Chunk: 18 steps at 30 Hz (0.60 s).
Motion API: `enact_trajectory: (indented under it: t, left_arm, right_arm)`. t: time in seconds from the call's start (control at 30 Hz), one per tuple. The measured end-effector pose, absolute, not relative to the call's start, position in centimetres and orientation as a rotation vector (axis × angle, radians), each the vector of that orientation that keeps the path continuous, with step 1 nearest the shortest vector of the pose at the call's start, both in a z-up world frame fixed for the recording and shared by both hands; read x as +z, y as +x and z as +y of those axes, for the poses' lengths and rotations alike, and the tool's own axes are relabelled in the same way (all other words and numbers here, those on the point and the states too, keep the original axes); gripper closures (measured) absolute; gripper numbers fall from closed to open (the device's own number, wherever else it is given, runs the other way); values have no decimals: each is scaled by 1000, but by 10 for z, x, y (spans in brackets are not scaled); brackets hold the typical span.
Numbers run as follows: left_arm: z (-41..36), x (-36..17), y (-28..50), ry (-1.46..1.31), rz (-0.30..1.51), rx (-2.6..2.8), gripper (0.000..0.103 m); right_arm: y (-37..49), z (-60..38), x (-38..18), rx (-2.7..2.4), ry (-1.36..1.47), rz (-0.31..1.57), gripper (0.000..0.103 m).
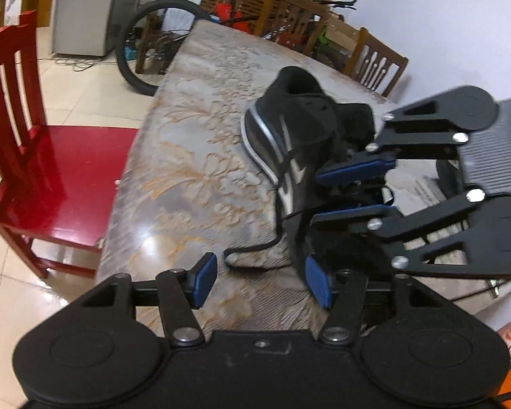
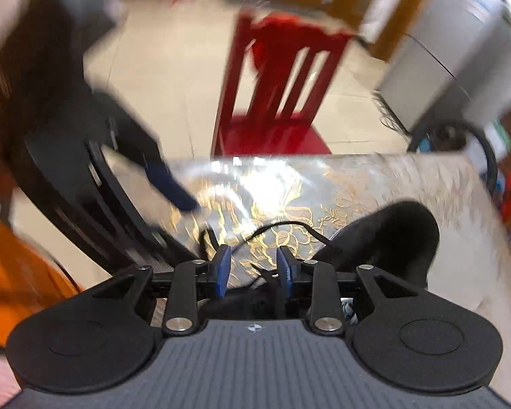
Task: Lace up shoes with both hands
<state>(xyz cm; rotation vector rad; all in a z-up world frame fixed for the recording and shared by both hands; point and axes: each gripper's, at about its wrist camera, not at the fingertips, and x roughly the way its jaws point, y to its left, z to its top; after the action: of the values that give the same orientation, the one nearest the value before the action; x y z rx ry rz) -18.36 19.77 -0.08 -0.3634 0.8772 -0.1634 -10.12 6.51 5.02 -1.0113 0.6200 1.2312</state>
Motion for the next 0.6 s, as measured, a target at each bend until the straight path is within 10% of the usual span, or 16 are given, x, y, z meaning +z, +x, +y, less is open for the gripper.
enact_trajectory:
  t: [0.33, 0.6]
  left_arm:
    - [216, 5, -188, -366, 856, -139, 48]
    - [208, 11, -162, -298, 837, -219, 47]
  right_arm:
    - [-111, 70, 28, 1202, -1229, 569, 103]
    - [-115, 37, 51, 1015, -1062, 528, 103]
